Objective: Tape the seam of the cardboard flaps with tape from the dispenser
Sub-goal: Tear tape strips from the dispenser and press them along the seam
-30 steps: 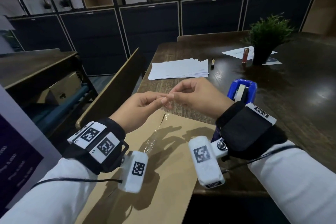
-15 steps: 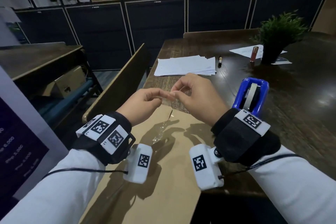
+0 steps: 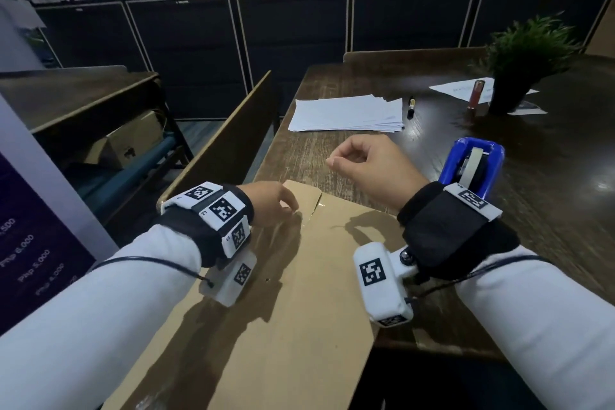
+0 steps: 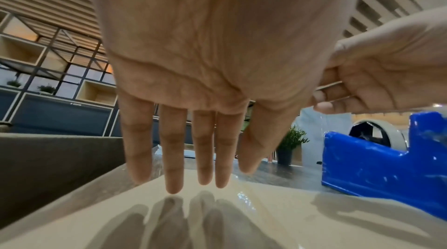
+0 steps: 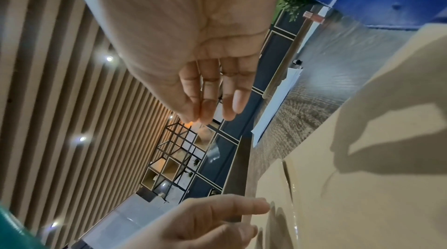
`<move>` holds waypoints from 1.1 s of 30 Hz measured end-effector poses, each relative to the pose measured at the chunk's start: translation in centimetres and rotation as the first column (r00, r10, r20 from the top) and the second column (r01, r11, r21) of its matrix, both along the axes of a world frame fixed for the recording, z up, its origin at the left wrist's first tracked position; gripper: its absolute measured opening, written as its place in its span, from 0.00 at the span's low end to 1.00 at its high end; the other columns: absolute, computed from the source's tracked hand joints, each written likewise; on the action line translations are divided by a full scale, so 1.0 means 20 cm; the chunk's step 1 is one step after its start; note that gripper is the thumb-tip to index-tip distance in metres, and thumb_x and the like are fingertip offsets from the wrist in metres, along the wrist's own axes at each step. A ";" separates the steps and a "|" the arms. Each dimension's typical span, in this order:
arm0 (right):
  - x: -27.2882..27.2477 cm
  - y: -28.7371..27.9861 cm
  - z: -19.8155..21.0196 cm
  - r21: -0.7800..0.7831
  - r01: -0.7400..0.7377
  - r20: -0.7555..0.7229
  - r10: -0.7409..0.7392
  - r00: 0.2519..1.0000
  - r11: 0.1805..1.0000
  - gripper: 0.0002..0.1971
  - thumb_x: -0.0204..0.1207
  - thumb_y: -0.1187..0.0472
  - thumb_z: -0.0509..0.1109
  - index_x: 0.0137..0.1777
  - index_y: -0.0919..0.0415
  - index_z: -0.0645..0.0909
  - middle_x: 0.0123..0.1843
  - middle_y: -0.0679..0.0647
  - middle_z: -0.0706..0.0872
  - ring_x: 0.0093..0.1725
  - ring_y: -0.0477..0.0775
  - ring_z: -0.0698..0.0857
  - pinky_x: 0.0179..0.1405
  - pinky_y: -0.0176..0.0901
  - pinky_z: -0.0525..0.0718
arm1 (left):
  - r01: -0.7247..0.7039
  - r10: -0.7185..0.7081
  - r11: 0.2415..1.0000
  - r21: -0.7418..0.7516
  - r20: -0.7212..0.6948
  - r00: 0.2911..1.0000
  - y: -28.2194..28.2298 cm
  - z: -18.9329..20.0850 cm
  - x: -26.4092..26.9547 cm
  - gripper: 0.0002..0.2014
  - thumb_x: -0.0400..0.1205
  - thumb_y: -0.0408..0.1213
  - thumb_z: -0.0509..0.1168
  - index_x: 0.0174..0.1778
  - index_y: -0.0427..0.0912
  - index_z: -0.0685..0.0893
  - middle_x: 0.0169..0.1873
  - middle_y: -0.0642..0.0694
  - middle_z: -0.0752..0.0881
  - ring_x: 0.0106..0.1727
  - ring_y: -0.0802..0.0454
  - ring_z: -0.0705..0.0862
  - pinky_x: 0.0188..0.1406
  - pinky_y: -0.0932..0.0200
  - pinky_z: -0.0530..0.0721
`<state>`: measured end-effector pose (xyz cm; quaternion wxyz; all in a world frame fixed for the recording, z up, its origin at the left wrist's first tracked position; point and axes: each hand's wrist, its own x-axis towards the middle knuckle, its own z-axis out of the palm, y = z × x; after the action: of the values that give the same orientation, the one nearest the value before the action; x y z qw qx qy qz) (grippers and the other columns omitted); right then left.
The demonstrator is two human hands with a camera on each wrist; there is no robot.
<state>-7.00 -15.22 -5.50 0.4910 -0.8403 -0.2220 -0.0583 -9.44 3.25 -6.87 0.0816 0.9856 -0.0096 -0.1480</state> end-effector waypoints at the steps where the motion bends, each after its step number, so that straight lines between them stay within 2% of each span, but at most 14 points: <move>1: 0.01 0.00 0.00 0.001 -0.011 -0.029 0.011 1.000 1.000 0.06 0.76 0.60 0.73 0.42 0.62 0.86 0.40 0.53 0.89 0.41 0.50 0.85 0.47 0.45 0.85 | 0.013 -0.013 1.000 0.019 -0.010 1.000 0.01 0.00 0.00 0.16 0.85 0.43 0.59 0.67 0.51 0.82 0.64 0.50 0.83 0.63 0.51 0.82 0.66 0.52 0.79; 6: 0.06 0.03 -0.04 -0.020 -0.041 -0.129 0.038 0.991 0.999 0.03 0.75 0.65 0.74 0.40 0.61 0.85 0.39 0.54 0.88 0.41 0.49 0.84 0.50 0.50 0.87 | 0.106 -0.098 0.991 0.087 -0.090 0.991 0.05 -0.03 0.01 0.16 0.84 0.47 0.61 0.68 0.57 0.81 0.66 0.52 0.82 0.63 0.52 0.81 0.67 0.50 0.78; 9: 0.09 0.06 -0.07 -0.041 -0.053 -0.189 0.044 0.981 0.998 0.04 0.75 0.67 0.73 0.39 0.62 0.85 0.38 0.53 0.87 0.41 0.50 0.84 0.52 0.50 0.87 | 0.164 -0.151 0.976 0.144 -0.099 0.984 0.07 -0.05 0.01 0.18 0.84 0.45 0.61 0.70 0.55 0.80 0.71 0.55 0.79 0.67 0.52 0.79 0.70 0.50 0.76; 13: 0.12 0.10 -0.12 -0.069 -0.076 -0.278 0.054 0.959 0.995 0.02 0.75 0.68 0.73 0.44 0.67 0.86 0.35 0.47 0.86 0.37 0.46 0.83 0.47 0.42 0.87 | 0.201 -0.184 0.963 0.182 -0.103 0.977 0.09 -0.06 0.00 0.18 0.85 0.45 0.59 0.72 0.57 0.78 0.73 0.55 0.77 0.70 0.51 0.78 0.71 0.51 0.75; 16: 0.14 0.11 -0.14 -0.069 -0.100 -0.351 0.069 0.934 0.993 0.04 0.76 0.69 0.73 0.48 0.68 0.86 0.36 0.47 0.86 0.37 0.44 0.82 0.44 0.36 0.86 | 0.224 -0.207 0.958 0.182 -0.106 0.973 0.11 -0.06 -0.02 0.18 0.85 0.44 0.59 0.72 0.58 0.78 0.72 0.55 0.79 0.68 0.51 0.79 0.70 0.50 0.77; 18: 0.14 0.12 -0.15 -0.065 -0.121 -0.402 0.085 0.912 0.991 0.00 0.75 0.70 0.73 0.44 0.67 0.85 0.37 0.51 0.86 0.40 0.46 0.83 0.48 0.39 0.86 | 0.234 -0.219 0.956 0.178 -0.100 0.971 0.12 -0.05 -0.03 0.19 0.85 0.43 0.59 0.72 0.59 0.78 0.71 0.57 0.79 0.68 0.53 0.79 0.69 0.51 0.77; 20: 0.16 0.14 -0.17 -0.075 -0.132 -0.427 0.088 0.900 0.988 0.05 0.75 0.70 0.73 0.38 0.64 0.84 0.38 0.54 0.86 0.42 0.48 0.83 0.50 0.42 0.87 | 0.228 -0.214 0.959 0.167 -0.098 0.972 0.13 -0.05 -0.05 0.20 0.84 0.41 0.59 0.72 0.61 0.77 0.71 0.57 0.79 0.67 0.55 0.80 0.69 0.52 0.77; 21: 0.17 0.14 -0.17 -0.083 -0.128 -0.438 0.079 0.896 0.988 0.07 0.75 0.70 0.73 0.36 0.63 0.84 0.38 0.55 0.86 0.41 0.49 0.83 0.47 0.41 0.87 | 0.224 -0.210 0.962 0.157 -0.097 0.973 0.14 -0.05 -0.05 0.21 0.84 0.40 0.59 0.73 0.61 0.76 0.70 0.57 0.80 0.67 0.55 0.80 0.69 0.52 0.78; 24: 0.17 0.15 -0.19 -0.047 -0.099 -0.512 0.061 0.857 0.994 0.07 0.75 0.71 0.73 0.36 0.63 0.84 0.41 0.59 0.86 0.36 0.49 0.84 0.28 0.36 0.87 | 0.215 -0.204 0.968 0.127 -0.094 0.974 0.14 -0.05 -0.07 0.23 0.83 0.38 0.59 0.74 0.60 0.74 0.69 0.55 0.81 0.66 0.54 0.80 0.68 0.53 0.78; 25: 0.17 0.15 -0.19 -0.033 -0.097 -0.537 0.064 0.841 0.995 0.06 0.74 0.71 0.73 0.37 0.64 0.84 0.42 0.61 0.86 0.34 0.49 0.85 0.25 0.36 0.85 | 0.216 -0.206 0.969 0.118 -0.092 0.974 0.14 -0.05 -0.07 0.24 0.83 0.37 0.59 0.75 0.60 0.73 0.68 0.53 0.81 0.66 0.54 0.80 0.68 0.53 0.78; 27: 0.19 0.16 -0.20 -0.064 -0.118 -0.531 0.066 0.845 0.991 0.03 0.74 0.71 0.74 0.39 0.65 0.85 0.44 0.62 0.88 0.34 0.47 0.86 0.30 0.37 0.88 | 0.224 -0.215 0.968 0.109 -0.087 0.973 0.14 -0.05 -0.08 0.25 0.83 0.36 0.59 0.77 0.59 0.71 0.68 0.52 0.81 0.65 0.53 0.80 0.68 0.54 0.78; 29: 0.20 0.17 -0.21 -0.121 -0.154 -0.499 0.074 0.864 0.981 0.02 0.74 0.69 0.74 0.41 0.64 0.86 0.46 0.61 0.89 0.40 0.47 0.88 0.46 0.40 0.89 | 0.226 -0.218 0.969 0.104 -0.083 0.972 0.15 -0.06 -0.08 0.25 0.84 0.36 0.59 0.77 0.60 0.71 0.68 0.51 0.81 0.65 0.53 0.80 0.68 0.54 0.78; 30: 0.20 0.17 -0.21 -0.131 -0.166 -0.493 0.081 0.866 0.977 0.03 0.74 0.69 0.74 0.40 0.63 0.86 0.46 0.59 0.90 0.42 0.48 0.87 0.50 0.40 0.87 | 0.224 -0.216 0.969 0.101 -0.083 0.973 0.16 -0.07 -0.08 0.26 0.84 0.36 0.58 0.78 0.60 0.70 0.68 0.51 0.81 0.65 0.53 0.80 0.68 0.54 0.78; 33: 0.20 0.18 -0.20 -0.127 -0.198 -0.516 0.106 0.850 0.972 0.04 0.74 0.69 0.74 0.39 0.63 0.85 0.44 0.56 0.89 0.44 0.47 0.86 0.46 0.35 0.85 | 0.232 -0.223 0.967 0.104 -0.089 0.971 0.17 -0.07 -0.08 0.26 0.84 0.35 0.58 0.78 0.61 0.69 0.69 0.51 0.81 0.65 0.52 0.81 0.67 0.51 0.79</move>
<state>-2.91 -11.62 -9.58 0.4593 -0.8457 -0.1558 0.2227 -11.06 6.55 -8.35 0.0084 0.9746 -0.1112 -0.1942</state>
